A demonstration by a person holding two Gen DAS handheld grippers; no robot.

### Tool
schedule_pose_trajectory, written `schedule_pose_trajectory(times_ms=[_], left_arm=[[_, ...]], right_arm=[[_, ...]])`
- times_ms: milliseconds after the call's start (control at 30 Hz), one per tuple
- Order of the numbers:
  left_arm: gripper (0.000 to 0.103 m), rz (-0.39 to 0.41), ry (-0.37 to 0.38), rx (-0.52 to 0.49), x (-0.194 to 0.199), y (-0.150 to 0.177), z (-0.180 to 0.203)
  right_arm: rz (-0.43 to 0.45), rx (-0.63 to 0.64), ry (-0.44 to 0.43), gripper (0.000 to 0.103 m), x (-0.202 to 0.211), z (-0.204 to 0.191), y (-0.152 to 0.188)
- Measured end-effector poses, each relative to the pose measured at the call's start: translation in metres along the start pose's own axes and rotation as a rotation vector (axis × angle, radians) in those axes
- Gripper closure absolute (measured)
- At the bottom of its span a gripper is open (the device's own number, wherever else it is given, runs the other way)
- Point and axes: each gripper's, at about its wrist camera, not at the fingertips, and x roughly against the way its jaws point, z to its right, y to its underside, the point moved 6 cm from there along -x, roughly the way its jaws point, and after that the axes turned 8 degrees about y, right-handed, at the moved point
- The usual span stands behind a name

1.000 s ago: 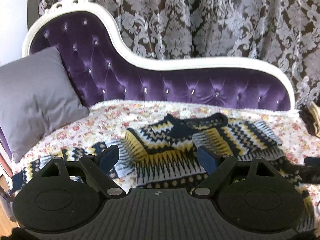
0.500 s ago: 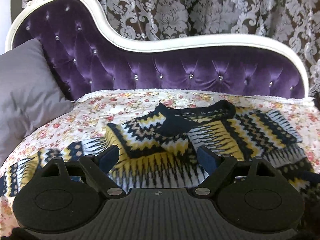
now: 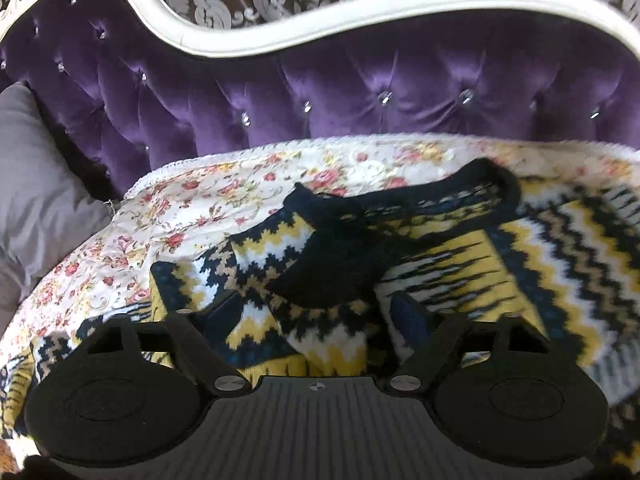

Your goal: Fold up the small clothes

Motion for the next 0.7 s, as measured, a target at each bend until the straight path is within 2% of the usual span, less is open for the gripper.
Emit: schedule_pose_trajectory(times_ms=[33,67,100,167,267,333,533,600,667,700], left_arm=[[0.054,-0.013,-0.022,-0.009,-0.006,0.0,-0.001],[0.076,-0.027,-0.04,-0.015,-0.012,-0.001,-0.004],[0.087,-0.043,-0.052,-0.011,-0.017,-0.001,-0.009],[0.096,-0.023,-0.056,0.028,-0.017,-0.003,-0.021],[0.096,0.054,-0.09,0.114,0.002,-0.006,-0.046],[0.096,0.083,-0.086,0.169,0.014,-0.002,-0.062],[0.089,-0.017,-0.032,0.24,0.008,0.03,-0.086],[0.085,-0.013,0.003,0.289,0.007,0.038,-0.091],[0.072,-0.017,0.018,0.325,0.01,0.041,-0.097],[0.07,-0.023,0.03,0.339,0.013,0.043,-0.1]], right_arm=[[-0.001,-0.002,-0.002,0.0,0.0,0.0,0.0],[-0.001,-0.005,-0.005,0.0,0.001,0.001,0.0],[-0.002,-0.005,-0.007,0.0,-0.001,0.001,-0.001],[-0.002,-0.004,-0.007,0.0,-0.002,0.001,-0.001],[-0.002,-0.005,-0.008,0.0,-0.001,0.001,-0.001],[-0.002,-0.006,-0.007,0.0,-0.001,0.001,-0.001],[-0.003,-0.004,-0.004,0.0,-0.002,0.001,-0.001],[-0.002,-0.004,-0.005,0.0,-0.002,0.001,-0.001],[-0.002,-0.005,-0.006,0.0,-0.002,0.001,-0.001],[-0.001,-0.004,-0.006,0.0,-0.002,0.001,-0.001]])
